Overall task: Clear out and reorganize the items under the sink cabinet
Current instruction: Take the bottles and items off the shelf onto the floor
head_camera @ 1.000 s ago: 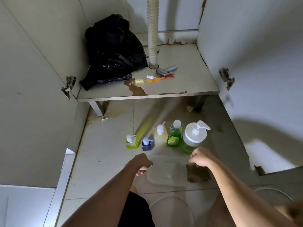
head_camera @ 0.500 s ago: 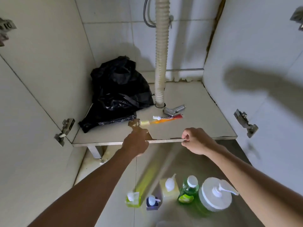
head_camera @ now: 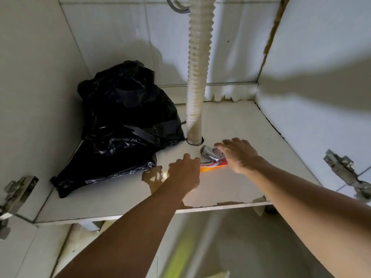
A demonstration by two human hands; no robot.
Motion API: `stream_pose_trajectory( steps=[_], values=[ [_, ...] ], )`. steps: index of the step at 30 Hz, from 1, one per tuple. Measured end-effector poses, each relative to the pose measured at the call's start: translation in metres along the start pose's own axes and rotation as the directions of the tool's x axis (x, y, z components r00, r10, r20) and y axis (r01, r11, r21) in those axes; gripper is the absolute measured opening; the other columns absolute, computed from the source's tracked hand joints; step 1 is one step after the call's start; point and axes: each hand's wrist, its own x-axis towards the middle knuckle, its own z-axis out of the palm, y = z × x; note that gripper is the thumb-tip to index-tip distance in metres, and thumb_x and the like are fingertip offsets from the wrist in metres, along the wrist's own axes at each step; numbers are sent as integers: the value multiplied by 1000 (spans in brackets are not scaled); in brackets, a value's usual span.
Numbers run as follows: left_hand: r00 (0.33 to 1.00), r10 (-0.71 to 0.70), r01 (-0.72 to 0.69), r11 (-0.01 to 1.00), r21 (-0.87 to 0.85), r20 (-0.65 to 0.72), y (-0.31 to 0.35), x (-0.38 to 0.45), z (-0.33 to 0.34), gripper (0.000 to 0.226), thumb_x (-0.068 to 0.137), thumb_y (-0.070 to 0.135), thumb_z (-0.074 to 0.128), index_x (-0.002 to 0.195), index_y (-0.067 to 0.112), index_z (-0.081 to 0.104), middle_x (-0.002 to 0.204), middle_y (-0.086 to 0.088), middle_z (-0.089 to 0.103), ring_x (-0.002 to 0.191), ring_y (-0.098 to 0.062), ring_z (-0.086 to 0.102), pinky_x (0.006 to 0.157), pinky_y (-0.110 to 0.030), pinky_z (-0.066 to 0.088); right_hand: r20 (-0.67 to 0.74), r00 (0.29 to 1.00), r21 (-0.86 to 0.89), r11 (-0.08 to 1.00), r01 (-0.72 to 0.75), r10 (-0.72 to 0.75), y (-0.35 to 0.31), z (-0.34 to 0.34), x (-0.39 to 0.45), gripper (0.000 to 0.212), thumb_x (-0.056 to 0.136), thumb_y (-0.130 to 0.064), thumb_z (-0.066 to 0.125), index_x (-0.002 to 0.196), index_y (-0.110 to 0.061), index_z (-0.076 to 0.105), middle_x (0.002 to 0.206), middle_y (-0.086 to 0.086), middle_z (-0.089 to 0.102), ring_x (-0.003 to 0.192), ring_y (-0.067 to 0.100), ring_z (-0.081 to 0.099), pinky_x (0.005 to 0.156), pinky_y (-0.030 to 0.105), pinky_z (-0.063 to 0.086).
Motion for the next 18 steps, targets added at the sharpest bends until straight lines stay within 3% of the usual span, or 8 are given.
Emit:
stream_pose_trajectory(
  steps=[5,12,15,18],
  values=[
    [996,85,-85,995,54,5,1,1,1,30,90,6,54,120,9,50,119,-11,53,110,-29,58,89,-35,47,44,998,-104,994,-35,40,-4,-2,4,34,87,-10,54,115,-29,55,120,3,50,119,26,45,98,36,30],
    [984,151,-157,986,59,94,-3,-9,-6,32,91,-3,50,121,7,52,121,-14,51,107,-30,59,70,-30,40,166,968,-145,976,-165,188,-6,-3,-10,45,83,-19,58,127,-14,47,123,7,50,120,26,44,99,38,29],
    [984,136,-143,988,53,115,-3,-21,-8,34,91,-5,48,122,6,52,122,-15,50,106,-31,59,68,-31,40,143,966,-92,975,-202,214,-6,-3,-23,43,77,-25,65,118,-17,54,108,2,59,113,22,52,96,38,29],
    [986,131,-132,991,9,99,-5,-32,-10,34,91,-3,46,123,7,52,124,-14,49,109,-31,57,71,-31,40,105,965,-60,970,-237,242,-5,-7,-39,31,76,-22,67,104,-14,56,88,0,54,103,22,55,90,36,32]
  ],
)
